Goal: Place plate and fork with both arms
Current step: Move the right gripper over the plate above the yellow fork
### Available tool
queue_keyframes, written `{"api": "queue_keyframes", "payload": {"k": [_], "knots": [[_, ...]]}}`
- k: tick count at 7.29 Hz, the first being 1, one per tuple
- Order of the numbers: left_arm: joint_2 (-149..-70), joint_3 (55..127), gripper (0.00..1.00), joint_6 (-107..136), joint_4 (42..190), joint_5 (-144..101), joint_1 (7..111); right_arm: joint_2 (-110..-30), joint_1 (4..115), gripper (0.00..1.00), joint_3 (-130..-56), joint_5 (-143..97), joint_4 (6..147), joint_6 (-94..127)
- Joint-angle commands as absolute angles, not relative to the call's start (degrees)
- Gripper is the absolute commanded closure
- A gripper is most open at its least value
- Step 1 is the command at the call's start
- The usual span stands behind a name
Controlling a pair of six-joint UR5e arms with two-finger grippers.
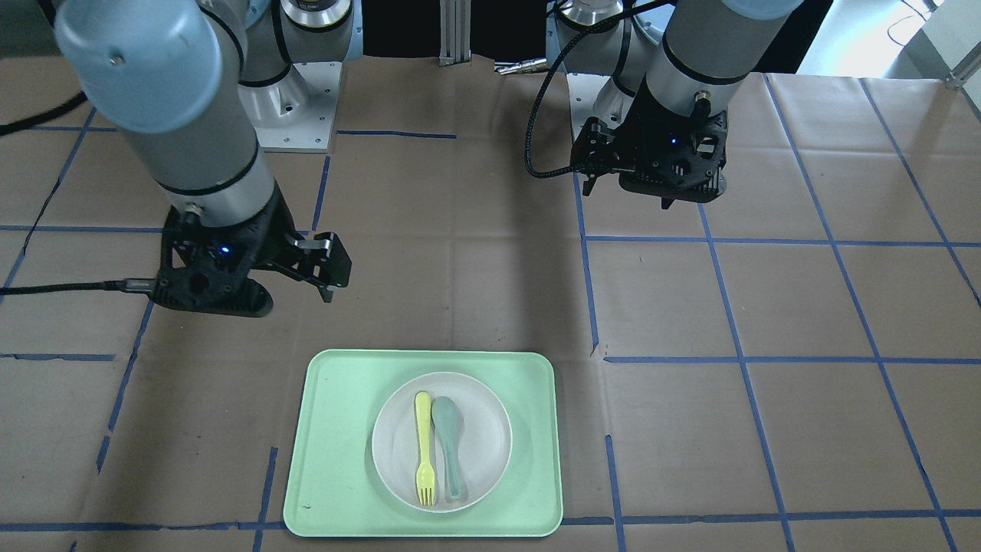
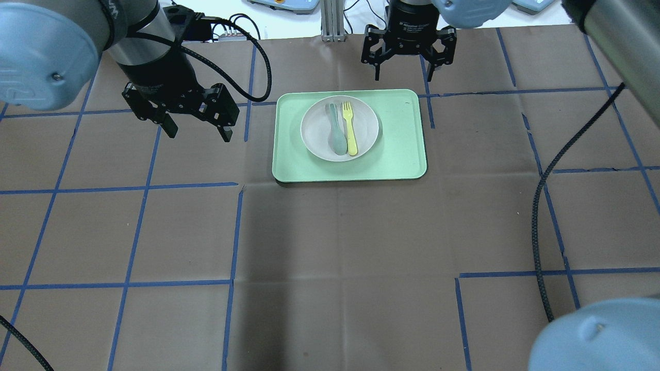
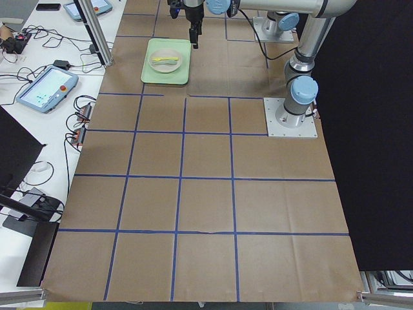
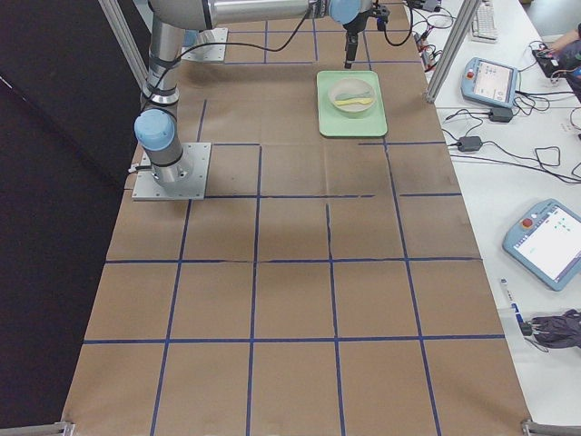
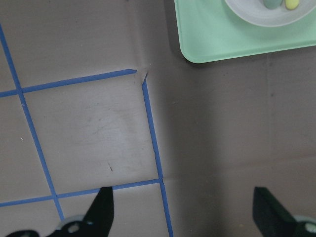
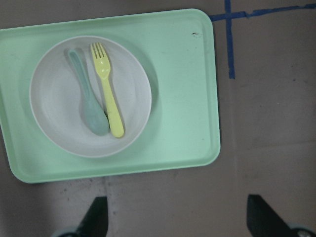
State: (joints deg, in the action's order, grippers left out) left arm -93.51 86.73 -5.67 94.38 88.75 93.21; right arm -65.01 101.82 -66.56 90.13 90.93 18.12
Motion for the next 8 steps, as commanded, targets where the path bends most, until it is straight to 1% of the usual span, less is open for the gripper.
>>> {"api": "queue_keyframes", "payload": {"k": [1, 3, 5, 8], "knots": [[-93.9, 87.0, 0.00, -5.8, 94.2, 88.8, 93.2, -58.4, 105.3, 0.00, -62.2, 89.9, 92.7, 20.6], [-93.9, 87.2, 0.00, -5.7, 94.2, 88.8, 93.0, -54.6, 105.6, 0.00, -62.7, 90.3, 95.6, 22.2], [-93.9, 87.3, 0.00, -5.7, 94.2, 88.8, 93.0, -51.2, 105.6, 0.04, -62.9, 90.7, 99.5, 21.9], [-93.9, 87.3, 0.00, -5.7, 94.2, 88.8, 93.0, -47.7, 105.4, 0.28, -63.1, 90.7, 102.8, 21.4]]}}
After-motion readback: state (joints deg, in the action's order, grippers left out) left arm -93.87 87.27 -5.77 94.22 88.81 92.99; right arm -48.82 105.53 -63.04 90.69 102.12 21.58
